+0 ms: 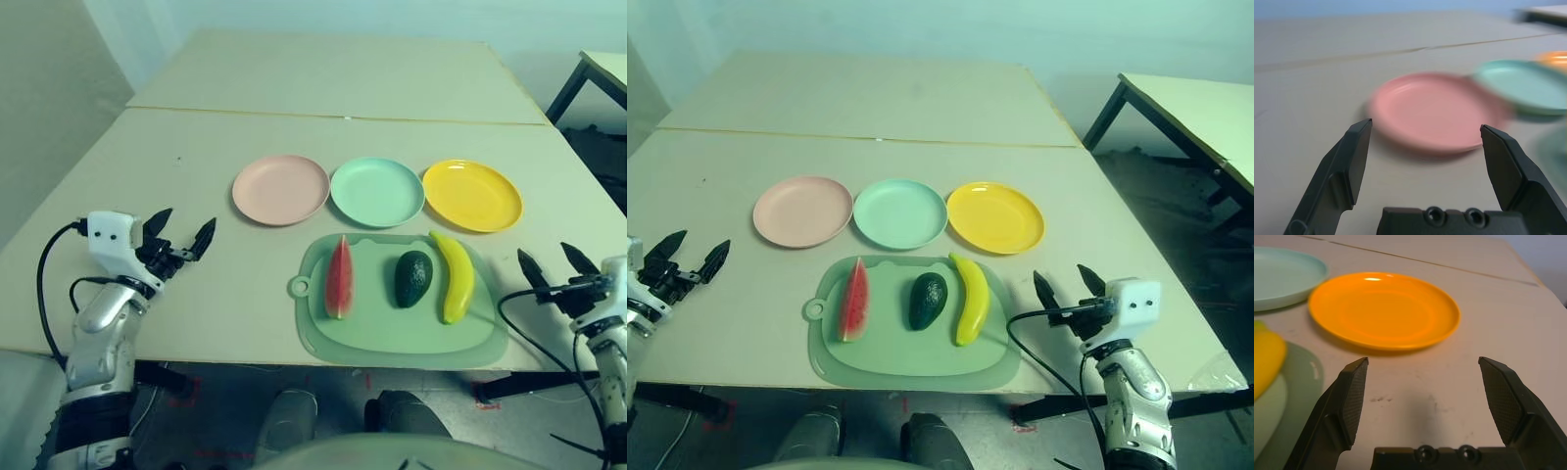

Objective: Place the fruits into color-matched plates.

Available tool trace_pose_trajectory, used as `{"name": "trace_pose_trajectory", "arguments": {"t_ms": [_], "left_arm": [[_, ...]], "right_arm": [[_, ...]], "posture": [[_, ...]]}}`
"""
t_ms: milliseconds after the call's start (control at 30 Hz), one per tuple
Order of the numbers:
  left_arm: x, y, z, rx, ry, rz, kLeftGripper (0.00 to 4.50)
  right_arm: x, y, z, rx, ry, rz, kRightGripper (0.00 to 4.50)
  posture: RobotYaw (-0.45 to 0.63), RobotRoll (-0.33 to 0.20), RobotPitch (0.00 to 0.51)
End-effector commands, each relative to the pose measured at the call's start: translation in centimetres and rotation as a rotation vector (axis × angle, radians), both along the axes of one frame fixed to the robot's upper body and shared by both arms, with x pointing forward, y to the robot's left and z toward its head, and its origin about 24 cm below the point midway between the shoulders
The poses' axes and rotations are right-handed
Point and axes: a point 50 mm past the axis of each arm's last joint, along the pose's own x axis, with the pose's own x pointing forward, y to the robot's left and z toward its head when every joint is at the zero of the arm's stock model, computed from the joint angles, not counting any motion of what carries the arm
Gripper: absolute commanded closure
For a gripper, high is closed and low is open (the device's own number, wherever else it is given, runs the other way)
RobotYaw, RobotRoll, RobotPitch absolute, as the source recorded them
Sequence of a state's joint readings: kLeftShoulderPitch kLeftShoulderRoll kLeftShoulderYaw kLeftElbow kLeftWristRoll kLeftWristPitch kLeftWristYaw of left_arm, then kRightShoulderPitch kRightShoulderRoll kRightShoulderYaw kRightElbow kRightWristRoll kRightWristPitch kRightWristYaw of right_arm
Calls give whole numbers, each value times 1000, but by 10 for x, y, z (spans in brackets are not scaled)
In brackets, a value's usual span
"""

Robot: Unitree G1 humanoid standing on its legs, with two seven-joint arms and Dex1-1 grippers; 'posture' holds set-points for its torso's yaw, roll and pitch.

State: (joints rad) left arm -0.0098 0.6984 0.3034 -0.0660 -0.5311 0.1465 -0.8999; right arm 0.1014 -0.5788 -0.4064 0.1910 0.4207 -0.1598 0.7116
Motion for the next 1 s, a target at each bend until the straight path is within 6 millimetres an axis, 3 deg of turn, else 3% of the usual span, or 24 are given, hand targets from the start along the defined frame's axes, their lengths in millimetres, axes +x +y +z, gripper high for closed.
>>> {"name": "trace_pose_trajectory", "arguments": {"t_ms": [33, 167, 300, 400, 667, 767, 1000], "left_arm": [[-7, -22, 10, 130, 98, -353, 30], [-6, -30, 20, 227, 139, -534, 30], [-6, -31, 19, 297, 156, -606, 30], [-4, -29, 15, 307, 159, -619, 30], [2, -26, 5, 352, 166, -637, 30], [2, -25, 3, 364, 166, -637, 30], [-3, -23, -7, 348, 166, -565, 30]], "right_arm": [[4, -2, 34, -81, 52, 196, 0], [11, -2, 79, -248, 136, 380, 0], [18, 25, 123, -520, 239, 631, 0], [29, 50, 141, -777, 289, 760, 0], [57, 101, 136, -1340, 342, 1117, 0], [62, 115, 130, -1440, 342, 1240, 0], [61, 120, 109, -1569, 385, 1394, 0]], "posture": [[44, 0, 98], [-13, 0, 90], [-47, 0, 78], [-39, 0, 82], [5, 0, 79], [32, 0, 83], [71, 0, 87]]}}
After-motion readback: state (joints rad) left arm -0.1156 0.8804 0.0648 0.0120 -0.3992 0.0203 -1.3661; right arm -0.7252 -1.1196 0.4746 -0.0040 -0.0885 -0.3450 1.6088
